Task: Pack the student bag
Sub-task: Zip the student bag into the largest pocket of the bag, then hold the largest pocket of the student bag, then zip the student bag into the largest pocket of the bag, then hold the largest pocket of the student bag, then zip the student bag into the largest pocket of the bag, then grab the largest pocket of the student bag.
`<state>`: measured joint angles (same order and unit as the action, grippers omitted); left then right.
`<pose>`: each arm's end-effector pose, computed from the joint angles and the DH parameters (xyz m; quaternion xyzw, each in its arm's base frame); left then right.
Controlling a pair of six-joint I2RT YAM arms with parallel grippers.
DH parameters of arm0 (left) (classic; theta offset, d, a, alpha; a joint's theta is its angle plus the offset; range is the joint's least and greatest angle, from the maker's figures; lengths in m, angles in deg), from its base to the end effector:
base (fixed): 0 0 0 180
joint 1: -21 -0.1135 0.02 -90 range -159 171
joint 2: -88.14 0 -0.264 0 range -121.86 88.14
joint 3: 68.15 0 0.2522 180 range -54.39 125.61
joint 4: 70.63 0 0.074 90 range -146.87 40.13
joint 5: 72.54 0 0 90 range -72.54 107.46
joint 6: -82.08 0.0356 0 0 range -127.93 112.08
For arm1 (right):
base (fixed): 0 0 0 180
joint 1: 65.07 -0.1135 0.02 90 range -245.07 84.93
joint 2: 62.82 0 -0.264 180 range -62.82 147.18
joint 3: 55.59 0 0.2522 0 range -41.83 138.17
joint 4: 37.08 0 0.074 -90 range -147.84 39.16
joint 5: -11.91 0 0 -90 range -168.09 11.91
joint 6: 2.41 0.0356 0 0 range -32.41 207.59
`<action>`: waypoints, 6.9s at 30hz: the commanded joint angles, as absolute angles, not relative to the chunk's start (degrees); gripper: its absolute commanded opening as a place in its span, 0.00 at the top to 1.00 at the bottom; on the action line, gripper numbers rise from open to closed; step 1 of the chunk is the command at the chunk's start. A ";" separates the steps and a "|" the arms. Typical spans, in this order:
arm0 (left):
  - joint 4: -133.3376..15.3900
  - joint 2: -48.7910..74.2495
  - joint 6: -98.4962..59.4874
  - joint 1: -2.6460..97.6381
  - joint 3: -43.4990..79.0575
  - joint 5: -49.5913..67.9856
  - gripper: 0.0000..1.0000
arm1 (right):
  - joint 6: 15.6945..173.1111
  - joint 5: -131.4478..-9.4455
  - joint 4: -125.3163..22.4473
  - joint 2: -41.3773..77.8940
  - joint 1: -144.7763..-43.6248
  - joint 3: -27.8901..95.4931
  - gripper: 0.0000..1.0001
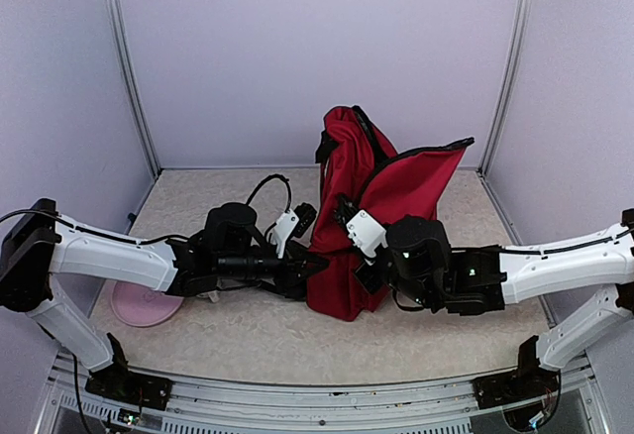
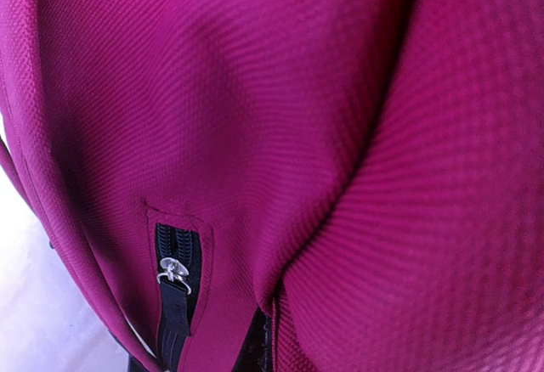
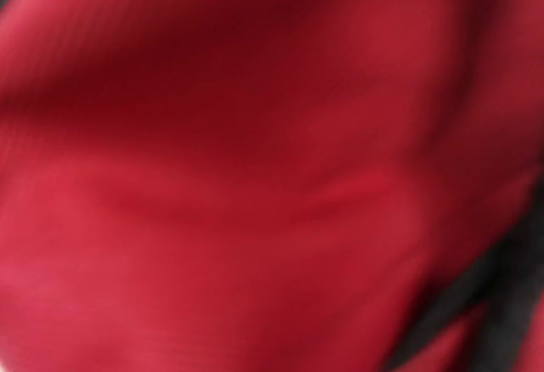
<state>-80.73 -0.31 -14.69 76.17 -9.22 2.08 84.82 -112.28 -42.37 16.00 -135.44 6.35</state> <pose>0.1833 -0.2800 0.2171 0.4021 0.7061 -0.3883 0.4347 0.1216 0.2814 0.2602 -0.3409 0.7348 0.0940 0.5789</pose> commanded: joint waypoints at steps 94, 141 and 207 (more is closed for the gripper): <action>-68.29 15.89 -8.74 92.93 -8.84 41.68 1.00 | 88.96 -91.35 -79.31 12.72 -106.21 54.25 1.00; -34.85 -6.53 1.14 80.07 44.29 20.33 1.00 | 93.74 -60.18 -78.75 2.92 -88.11 37.27 1.00; -45.75 9.63 3.76 76.37 28.49 8.44 1.00 | 92.17 -41.41 -56.99 8.06 -96.32 20.54 1.00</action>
<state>-41.41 9.31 2.64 75.82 27.26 8.70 93.63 -38.08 -54.74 10.72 -95.95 20.91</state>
